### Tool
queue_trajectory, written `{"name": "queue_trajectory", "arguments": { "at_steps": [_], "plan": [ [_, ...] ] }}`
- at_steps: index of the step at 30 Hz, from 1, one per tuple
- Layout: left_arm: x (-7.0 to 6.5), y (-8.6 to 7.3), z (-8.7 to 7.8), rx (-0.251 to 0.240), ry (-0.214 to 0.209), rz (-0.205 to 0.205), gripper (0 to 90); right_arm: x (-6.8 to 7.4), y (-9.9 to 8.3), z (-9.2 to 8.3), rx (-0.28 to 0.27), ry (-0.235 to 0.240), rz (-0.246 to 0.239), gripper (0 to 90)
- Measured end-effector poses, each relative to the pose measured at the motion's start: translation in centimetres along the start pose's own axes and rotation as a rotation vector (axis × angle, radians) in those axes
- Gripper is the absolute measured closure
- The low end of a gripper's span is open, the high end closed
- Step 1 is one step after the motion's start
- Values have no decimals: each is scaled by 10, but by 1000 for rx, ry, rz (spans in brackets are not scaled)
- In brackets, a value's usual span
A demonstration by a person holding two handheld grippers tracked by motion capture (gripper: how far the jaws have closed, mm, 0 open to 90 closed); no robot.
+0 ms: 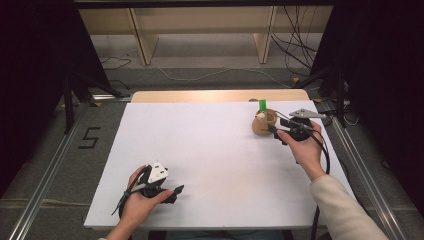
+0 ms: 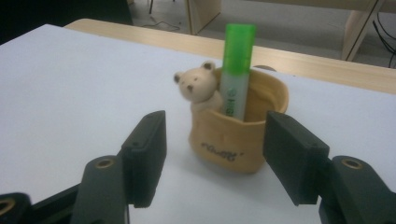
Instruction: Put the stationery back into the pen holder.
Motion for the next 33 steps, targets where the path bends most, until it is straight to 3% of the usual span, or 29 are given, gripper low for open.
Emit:
{"name": "queue_trajectory", "arguments": {
  "at_steps": [12, 33],
  "plan": [
    [0, 0, 0, -5, 2, -1, 178, 35, -20, -22, 38, 83, -57, 376],
    [-5, 1, 0, -4, -12, 3, 176, 84, -70, -59, 50, 219, -81, 368]
  ]
}}
Point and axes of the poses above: each handheld gripper's, and its own axes: z roughly forward along the jaws, y roughly out of its top, x roughly to its left, the point moved 7 cm from there along z, roughly forward along the jaws, and after that the axes turned 15 degrees about -z, right-handed, at the moved point
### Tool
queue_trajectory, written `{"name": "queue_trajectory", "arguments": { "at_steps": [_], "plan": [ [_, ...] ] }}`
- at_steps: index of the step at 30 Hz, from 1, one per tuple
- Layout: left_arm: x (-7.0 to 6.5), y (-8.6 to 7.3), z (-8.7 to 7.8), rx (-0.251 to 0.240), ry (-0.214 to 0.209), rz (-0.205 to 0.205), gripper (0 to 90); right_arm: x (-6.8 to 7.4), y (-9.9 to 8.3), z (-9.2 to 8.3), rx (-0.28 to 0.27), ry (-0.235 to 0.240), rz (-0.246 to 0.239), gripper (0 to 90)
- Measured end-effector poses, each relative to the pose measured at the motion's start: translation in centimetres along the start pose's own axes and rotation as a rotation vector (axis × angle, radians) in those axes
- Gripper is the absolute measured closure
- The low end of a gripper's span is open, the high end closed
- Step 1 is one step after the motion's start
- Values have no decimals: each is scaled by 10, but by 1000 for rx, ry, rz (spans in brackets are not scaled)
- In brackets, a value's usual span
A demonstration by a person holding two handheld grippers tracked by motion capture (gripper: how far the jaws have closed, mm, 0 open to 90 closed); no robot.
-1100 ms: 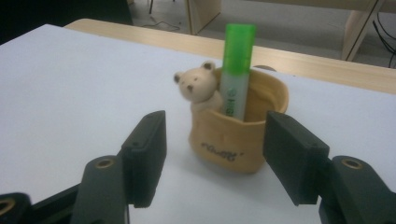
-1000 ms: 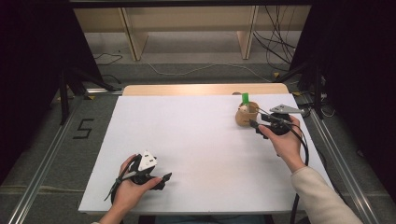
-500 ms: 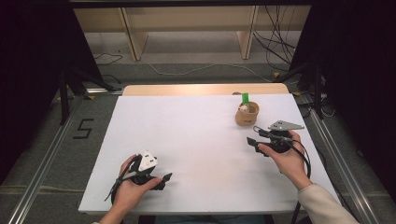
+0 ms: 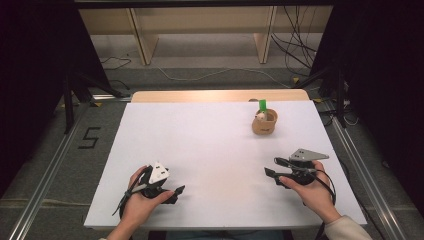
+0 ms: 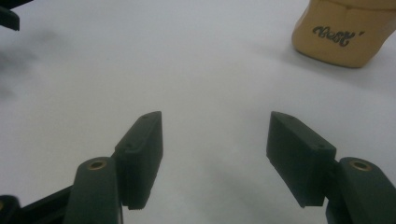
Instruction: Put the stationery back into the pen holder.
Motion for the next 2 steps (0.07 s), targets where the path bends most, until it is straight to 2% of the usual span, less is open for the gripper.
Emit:
{"name": "queue_trajectory", "arguments": {
  "at_steps": [2],
  "plan": [
    [-7, 3, 0, -9, -12, -16, 174, 3, -3, -2, 1, 9, -7, 365]
  ]
}}
Point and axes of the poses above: each handheld gripper's, and its own axes: z roughly forward along the jaws, y roughly out of its top, x roughly to its left, the point moved 7 cm from there along z, roughly forward along the jaws, and after that the axes turned 15 degrees about -z, right-handed, at the moved point
